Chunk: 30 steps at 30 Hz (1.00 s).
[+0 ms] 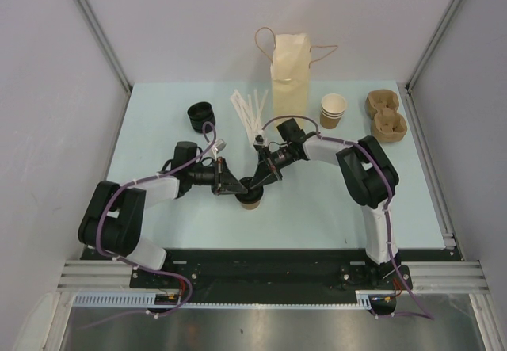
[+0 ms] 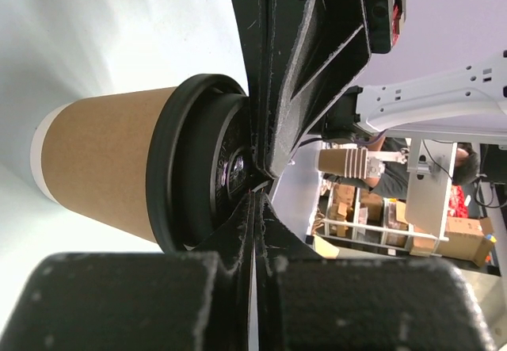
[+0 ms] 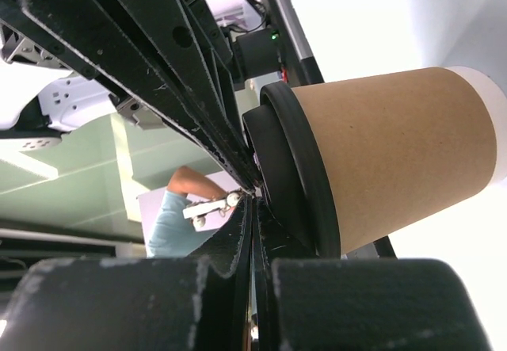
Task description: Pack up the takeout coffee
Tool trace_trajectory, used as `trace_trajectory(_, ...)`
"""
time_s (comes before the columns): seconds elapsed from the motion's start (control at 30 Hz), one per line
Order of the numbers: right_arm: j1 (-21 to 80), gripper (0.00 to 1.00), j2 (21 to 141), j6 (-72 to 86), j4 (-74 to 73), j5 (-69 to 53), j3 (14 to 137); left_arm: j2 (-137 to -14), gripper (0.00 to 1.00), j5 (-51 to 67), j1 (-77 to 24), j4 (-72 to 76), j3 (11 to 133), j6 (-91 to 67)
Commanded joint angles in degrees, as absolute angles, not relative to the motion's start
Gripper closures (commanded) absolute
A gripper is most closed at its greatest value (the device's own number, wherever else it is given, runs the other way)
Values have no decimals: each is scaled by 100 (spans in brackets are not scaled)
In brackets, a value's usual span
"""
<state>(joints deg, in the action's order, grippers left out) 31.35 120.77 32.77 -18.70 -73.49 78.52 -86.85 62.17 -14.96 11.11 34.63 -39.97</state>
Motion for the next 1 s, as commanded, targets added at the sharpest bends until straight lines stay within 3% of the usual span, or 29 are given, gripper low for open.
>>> trace_trajectory(0.0,3076,100,12753,2901,-2303,-5872,7638,-9123,100,4922,-1468,379,3331,-3279)
trace_trajectory(0.37,3164,100,11980,2953,-1933,-6345,8006,-8360,100,5739,-1687,967,3700,-3683)
trace_trajectory(0.7,3322,92,11225,3172,-2048,-6996,8780,-7534,100,6082,-1705,1126,4192,-4008)
trace_trajectory(0.8,3296,88,10890,3042,-2405,-6848,8789,-7243,92,5942,-1635,486,4271,-3694)
trace_trajectory(0.97,3182,80,10644,1496,-3865,-5734,8780,-6566,75,5204,-1556,-1044,4228,-2796)
